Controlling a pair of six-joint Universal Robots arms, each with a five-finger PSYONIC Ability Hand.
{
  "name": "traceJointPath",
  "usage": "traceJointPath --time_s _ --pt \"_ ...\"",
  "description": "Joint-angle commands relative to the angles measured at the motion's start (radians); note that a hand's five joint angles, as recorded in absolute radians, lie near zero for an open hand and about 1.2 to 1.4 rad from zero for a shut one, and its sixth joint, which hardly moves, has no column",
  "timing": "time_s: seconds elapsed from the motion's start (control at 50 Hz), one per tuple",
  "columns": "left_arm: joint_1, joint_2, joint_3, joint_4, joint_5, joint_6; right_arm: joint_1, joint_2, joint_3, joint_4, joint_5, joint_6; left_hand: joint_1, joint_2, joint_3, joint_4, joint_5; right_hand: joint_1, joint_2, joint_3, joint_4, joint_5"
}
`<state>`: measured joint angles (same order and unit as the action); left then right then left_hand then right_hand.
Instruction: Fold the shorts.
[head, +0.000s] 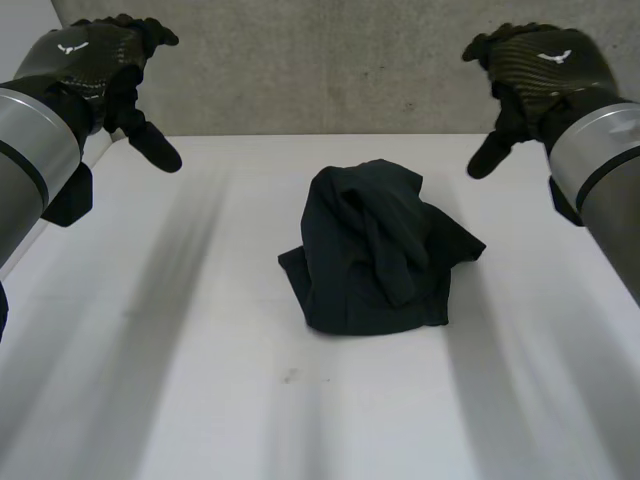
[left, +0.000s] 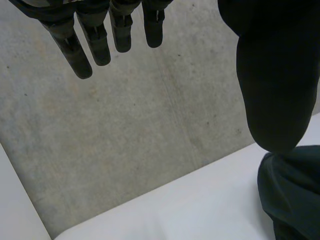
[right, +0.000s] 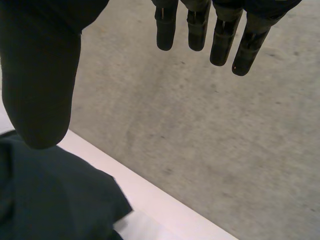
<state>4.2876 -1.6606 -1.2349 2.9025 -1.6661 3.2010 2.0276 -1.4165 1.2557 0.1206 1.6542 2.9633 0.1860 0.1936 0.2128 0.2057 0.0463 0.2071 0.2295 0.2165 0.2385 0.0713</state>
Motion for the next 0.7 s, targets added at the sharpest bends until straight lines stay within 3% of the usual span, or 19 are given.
traceJointPath --time_s 0.02,0.2,0.36,0.46,0.54,0.7 --pt "-0.002 -0.011 0.000 -0.022 0.000 -0.001 -0.006 0.007 -0.007 0.017 0.016 -0.032 0.007 -0.001 -0.020 -0.013 -0.028 -0.033 -0.055 -0.042 -0.064 -0.071" --pt "-0.005 -0.018 -0.032 -0.009 0.005 0.003 -0.015 0.007 -0.002 0.019 -0.019 -0.043 0.001 -0.007 -0.026 -0.019 -0.034 -0.033 -0.055 -0.042 -0.064 -0.071" --pt "-0.020 -0.139 -0.072 0.021 0.009 0.002 -0.027 0.013 0.125 0.047 -0.209 -0.170 0.010 0.002 -0.017 -0.010 -0.025 -0.033 -0.055 -0.042 -0.064 -0.071" --pt "-0.112 -0.278 -0.095 0.023 0.014 -0.007 -0.090 0.013 0.285 -0.022 -0.283 -0.234 0.028 0.020 0.001 0.008 -0.007 -0.033 -0.055 -0.042 -0.064 -0.071" --pt "-0.141 -0.398 -0.083 0.038 0.049 -0.027 -0.141 0.011 0.423 -0.140 -0.298 -0.234 0.033 0.026 0.007 0.014 -0.001 -0.033 -0.055 -0.042 -0.064 -0.071" --pt "-0.155 -0.586 0.024 0.076 0.209 -0.243 -0.178 0.011 0.614 -0.328 -0.301 -0.242 0.054 0.046 0.027 0.034 0.019 -0.033 -0.055 -0.042 -0.064 -0.071"
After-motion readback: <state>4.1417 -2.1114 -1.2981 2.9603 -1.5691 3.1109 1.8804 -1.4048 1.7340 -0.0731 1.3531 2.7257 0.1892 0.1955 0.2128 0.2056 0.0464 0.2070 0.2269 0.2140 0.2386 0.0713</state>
